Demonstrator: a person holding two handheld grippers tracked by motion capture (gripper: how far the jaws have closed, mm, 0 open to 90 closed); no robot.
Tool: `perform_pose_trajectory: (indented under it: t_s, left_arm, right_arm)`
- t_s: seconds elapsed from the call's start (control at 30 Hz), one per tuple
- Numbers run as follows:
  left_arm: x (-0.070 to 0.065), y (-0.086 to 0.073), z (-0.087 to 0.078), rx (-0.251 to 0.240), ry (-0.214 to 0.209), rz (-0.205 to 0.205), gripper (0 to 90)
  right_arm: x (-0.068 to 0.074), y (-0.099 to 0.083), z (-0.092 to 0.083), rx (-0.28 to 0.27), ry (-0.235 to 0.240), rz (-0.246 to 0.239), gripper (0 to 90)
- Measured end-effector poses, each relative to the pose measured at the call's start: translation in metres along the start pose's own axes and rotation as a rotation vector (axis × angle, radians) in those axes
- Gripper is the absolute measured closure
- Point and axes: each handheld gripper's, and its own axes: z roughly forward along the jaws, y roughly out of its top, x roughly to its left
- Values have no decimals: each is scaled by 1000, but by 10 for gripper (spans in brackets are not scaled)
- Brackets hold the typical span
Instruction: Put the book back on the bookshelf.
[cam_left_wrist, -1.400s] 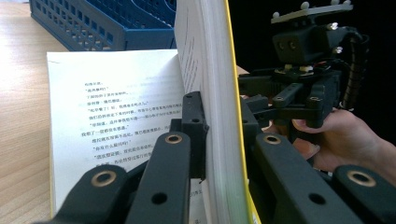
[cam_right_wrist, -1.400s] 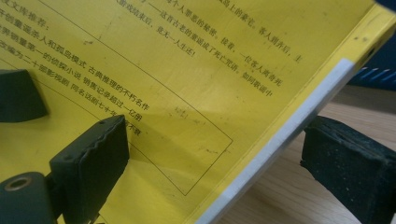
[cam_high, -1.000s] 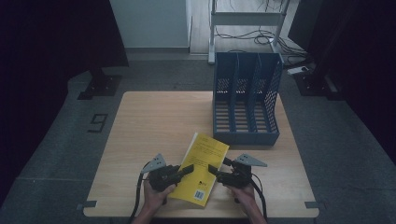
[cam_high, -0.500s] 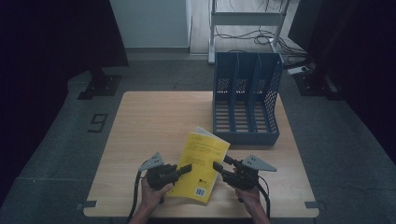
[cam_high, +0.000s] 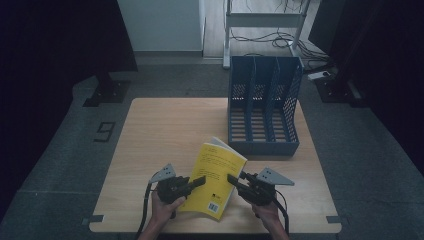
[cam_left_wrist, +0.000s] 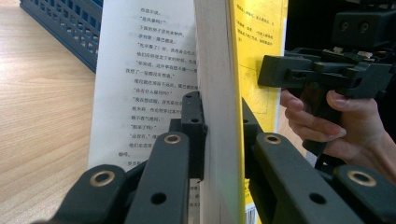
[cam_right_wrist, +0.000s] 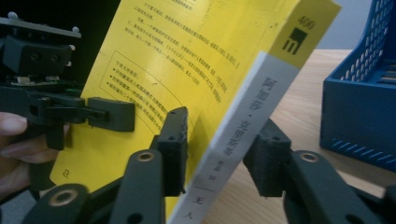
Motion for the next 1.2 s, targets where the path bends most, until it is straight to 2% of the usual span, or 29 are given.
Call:
perform_pose_trajectory:
  t_s: [0.17,0.3,0.5,0.67,0.77,0.87,0.97,1.2]
  left_arm:
    - [3,-1,0,-5,8,-8,772]
    - [2,0,0,-15,16,3,750]
    - [3,0,0,-16,19,11,715]
    - [4,0,1,-11,21,9,693]
    - [6,1,1,-2,30,12,641]
    - [7,1,1,2,36,18,599]
    - [9,1,0,10,39,25,559]
    - [9,2,-2,-4,34,39,526]
  right_arm:
    - [8,3,-2,-20,-4,-67,671]
    - [16,8,-5,-33,-15,-119,691]
    - [31,15,-10,-38,-44,-227,706]
    - [32,15,-10,-33,-49,-235,706]
    - [32,14,-11,-38,-46,-240,707]
    - [34,13,-10,-53,-32,-265,716]
    - [34,13,-10,-50,-26,-265,725]
    - [36,16,-13,-44,-8,-281,739]
